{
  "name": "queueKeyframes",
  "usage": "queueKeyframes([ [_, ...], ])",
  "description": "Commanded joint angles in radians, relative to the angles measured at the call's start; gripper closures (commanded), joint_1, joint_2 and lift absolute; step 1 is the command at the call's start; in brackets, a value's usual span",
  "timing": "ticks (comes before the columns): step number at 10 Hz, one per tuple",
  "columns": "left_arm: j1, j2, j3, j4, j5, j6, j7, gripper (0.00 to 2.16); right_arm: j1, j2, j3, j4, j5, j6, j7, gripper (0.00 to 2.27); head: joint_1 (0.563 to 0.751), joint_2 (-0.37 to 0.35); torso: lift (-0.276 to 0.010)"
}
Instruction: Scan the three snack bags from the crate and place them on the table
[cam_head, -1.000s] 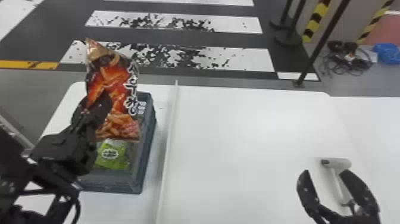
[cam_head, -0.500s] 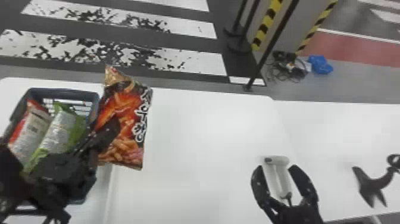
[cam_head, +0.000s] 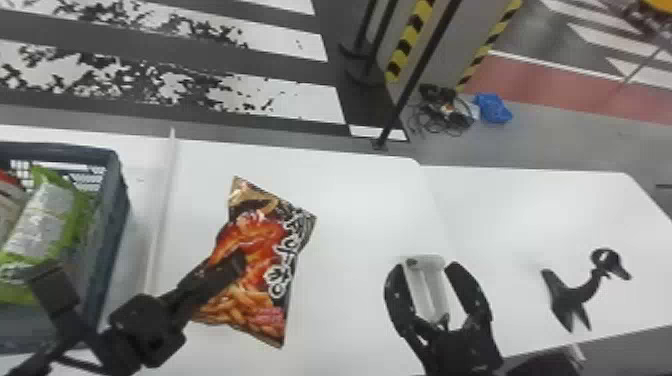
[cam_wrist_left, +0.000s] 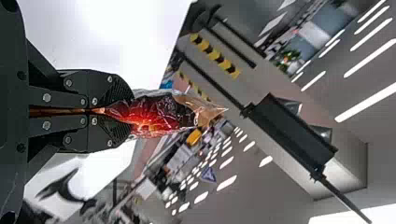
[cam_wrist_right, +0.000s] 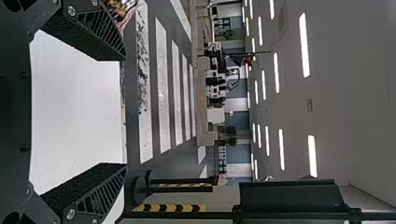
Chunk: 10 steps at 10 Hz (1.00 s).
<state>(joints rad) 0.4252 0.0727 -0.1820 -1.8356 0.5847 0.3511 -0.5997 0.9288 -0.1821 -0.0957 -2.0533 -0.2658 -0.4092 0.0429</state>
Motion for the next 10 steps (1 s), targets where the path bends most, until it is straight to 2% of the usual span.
queueKeyframes([
  [1, -0.092, -0.047, -0.01, 0.151, 0.033, 0.102, -0.071, 1.74, 0.007, 0.003, 0.001, -0.011, 0.0, 0.001, 0.0, 0.12, 0.695, -0.35, -0.037],
  [2, -0.158, -0.075, -0.011, 0.254, 0.066, 0.173, -0.127, 1.74, 0.01, 0.004, 0.001, -0.013, 0.002, 0.001, 0.0, 0.12, 0.695, -0.35, -0.037],
  [3, -0.203, -0.075, -0.053, 0.312, 0.046, 0.173, -0.121, 1.74, 0.01, 0.007, 0.004, -0.013, 0.003, 0.001, 0.0, 0.12, 0.695, -0.35, -0.037],
  [4, -0.235, -0.075, -0.09, 0.351, 0.01, 0.173, -0.109, 1.74, 0.01, 0.009, 0.01, -0.013, 0.005, 0.001, 0.0, 0.12, 0.695, -0.35, -0.037],
  [5, -0.258, -0.075, -0.137, 0.374, -0.034, 0.173, -0.074, 1.74, 0.01, 0.009, 0.013, -0.011, 0.005, -0.003, 0.002, 0.12, 0.695, -0.35, -0.037],
  [8, -0.321, -0.075, -0.212, 0.481, -0.114, 0.17, -0.029, 1.74, 0.01, 0.007, 0.017, -0.011, 0.0, -0.015, 0.0, 0.12, 0.695, -0.35, -0.037],
  [10, -0.355, -0.075, -0.243, 0.541, -0.12, 0.127, -0.005, 1.7, 0.013, 0.007, 0.008, -0.007, -0.007, -0.03, 0.0, 0.12, 0.695, -0.35, -0.037],
])
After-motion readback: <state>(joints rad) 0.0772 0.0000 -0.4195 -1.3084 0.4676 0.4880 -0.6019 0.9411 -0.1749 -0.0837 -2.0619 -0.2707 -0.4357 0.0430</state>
